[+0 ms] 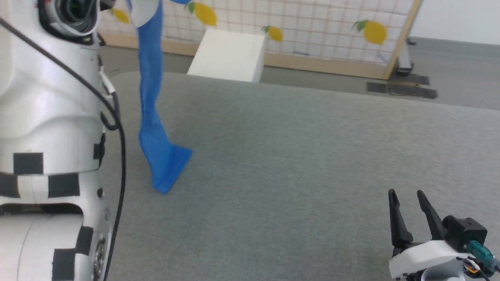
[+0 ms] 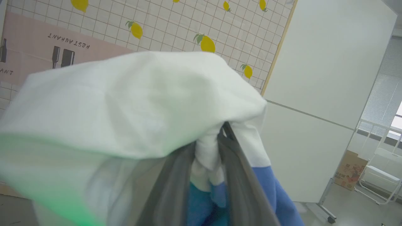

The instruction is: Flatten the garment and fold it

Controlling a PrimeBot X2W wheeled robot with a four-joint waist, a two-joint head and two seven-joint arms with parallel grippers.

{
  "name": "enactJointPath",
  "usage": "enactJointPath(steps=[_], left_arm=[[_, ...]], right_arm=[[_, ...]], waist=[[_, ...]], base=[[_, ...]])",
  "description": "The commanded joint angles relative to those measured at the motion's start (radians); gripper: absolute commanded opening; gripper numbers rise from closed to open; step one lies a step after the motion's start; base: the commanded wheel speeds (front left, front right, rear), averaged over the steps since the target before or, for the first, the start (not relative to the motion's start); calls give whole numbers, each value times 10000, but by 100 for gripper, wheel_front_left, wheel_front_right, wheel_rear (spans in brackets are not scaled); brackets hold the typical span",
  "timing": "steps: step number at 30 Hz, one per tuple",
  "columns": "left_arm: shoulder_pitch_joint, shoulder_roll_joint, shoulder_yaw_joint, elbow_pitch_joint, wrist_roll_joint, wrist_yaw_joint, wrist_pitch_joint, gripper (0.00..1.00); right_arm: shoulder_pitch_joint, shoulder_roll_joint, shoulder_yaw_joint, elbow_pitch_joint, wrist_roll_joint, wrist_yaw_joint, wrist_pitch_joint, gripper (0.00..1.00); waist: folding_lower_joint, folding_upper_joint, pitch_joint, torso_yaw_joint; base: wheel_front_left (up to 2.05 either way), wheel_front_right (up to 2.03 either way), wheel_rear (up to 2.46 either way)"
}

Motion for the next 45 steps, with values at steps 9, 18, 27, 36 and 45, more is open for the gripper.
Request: enactJointPath(steps=[9, 18, 27, 36, 45], left_arm=[[-291, -851, -565, 356, -890, -177, 159, 0], [1955, -1081, -3056, 377, -3197, -132, -277, 0], [4592, -1085, -6348, 1497, -3485, 350, -796, 0], [5988, -1085, -8051, 3436, -3131, 723, 213, 0], [5541, -810, -7256, 2950, -4058, 721, 554, 100]], right_arm=[[293, -3, -80, 15, -12, -15, -114, 100], [332, -3, -167, -146, -193, -15, -41, 100], [170, -3, -117, -416, -208, -15, 53, 100], [184, -3, -126, -371, -112, -15, 35, 100], [324, -3, -186, -195, 16, -15, -26, 100]], waist=[[0, 65, -760, -1994], [0, 65, -284, -2423], [0, 65, 214, -2807], [0, 65, 335, -2748], [0, 65, -65, -2274]], base=[[0, 0, 0], [0, 0, 0], [0, 0, 0], [0, 0, 0], [0, 0, 0]])
